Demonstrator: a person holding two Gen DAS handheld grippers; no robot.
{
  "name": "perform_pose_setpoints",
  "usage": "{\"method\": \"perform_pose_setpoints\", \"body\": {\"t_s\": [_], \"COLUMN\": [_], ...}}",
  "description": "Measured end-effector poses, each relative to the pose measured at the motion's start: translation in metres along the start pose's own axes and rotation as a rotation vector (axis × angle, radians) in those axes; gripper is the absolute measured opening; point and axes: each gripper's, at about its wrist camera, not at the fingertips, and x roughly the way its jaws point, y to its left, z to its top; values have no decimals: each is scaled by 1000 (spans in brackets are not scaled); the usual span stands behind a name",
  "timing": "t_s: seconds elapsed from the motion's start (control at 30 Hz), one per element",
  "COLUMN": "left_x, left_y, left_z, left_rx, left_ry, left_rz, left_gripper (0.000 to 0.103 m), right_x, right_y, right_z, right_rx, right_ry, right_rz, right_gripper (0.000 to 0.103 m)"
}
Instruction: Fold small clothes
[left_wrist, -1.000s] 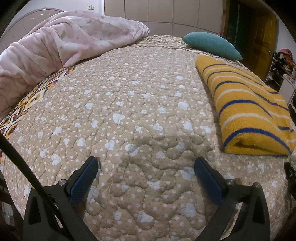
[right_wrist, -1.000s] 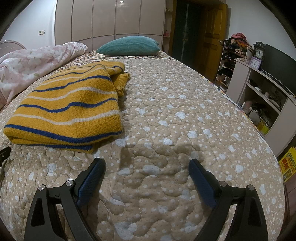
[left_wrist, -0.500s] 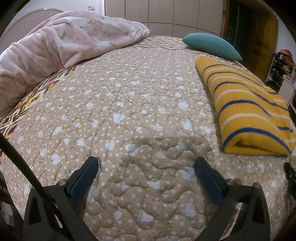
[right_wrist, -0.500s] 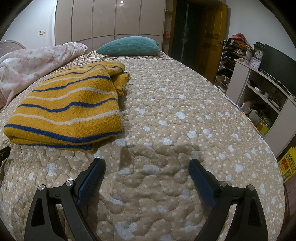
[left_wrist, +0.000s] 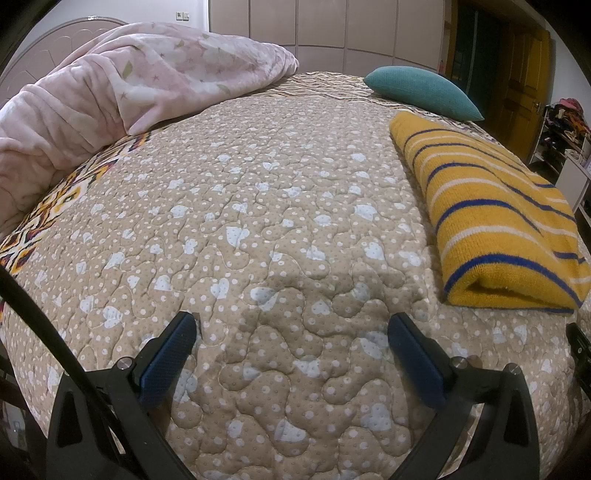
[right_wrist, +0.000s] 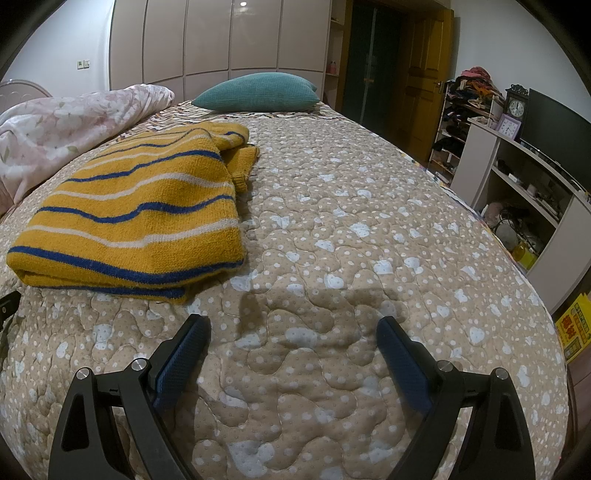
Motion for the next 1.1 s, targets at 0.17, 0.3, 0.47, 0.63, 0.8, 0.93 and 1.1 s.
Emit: {"method": "perform_pose_setpoints", "body": {"t_s": [0.17, 0.3, 0.47, 0.63, 0.8, 0.93, 1.1], "left_x": [0, 0, 0, 0, 0, 1, 0], "left_y": [0, 0, 0, 0, 0, -1, -1], "left_z": [-1, -1, -1, 0, 0, 1, 1], "left_rx": [0, -1, -1, -2, -2, -3, -3], "left_ry": [-1, -1, -2, -4, -6, -6, -7], "left_rz": [0, 1, 1, 1, 2, 2, 2], "left_gripper": [103, 103, 103, 103, 103, 103, 103], "right_x": [0, 0, 0, 0, 0, -1, -1], "right_y": [0, 0, 0, 0, 1, 0, 1], "right_z": [0, 0, 0, 0, -1, 0, -1], "right_rx": [0, 0, -1, -1, -1, 0, 0], "right_ry": [0, 0, -1, -2, -1, -2, -2], "right_rz": [0, 0, -1, -1, -1, -2, -2], "right_gripper": [95, 95, 95, 95, 95, 95, 95]}}
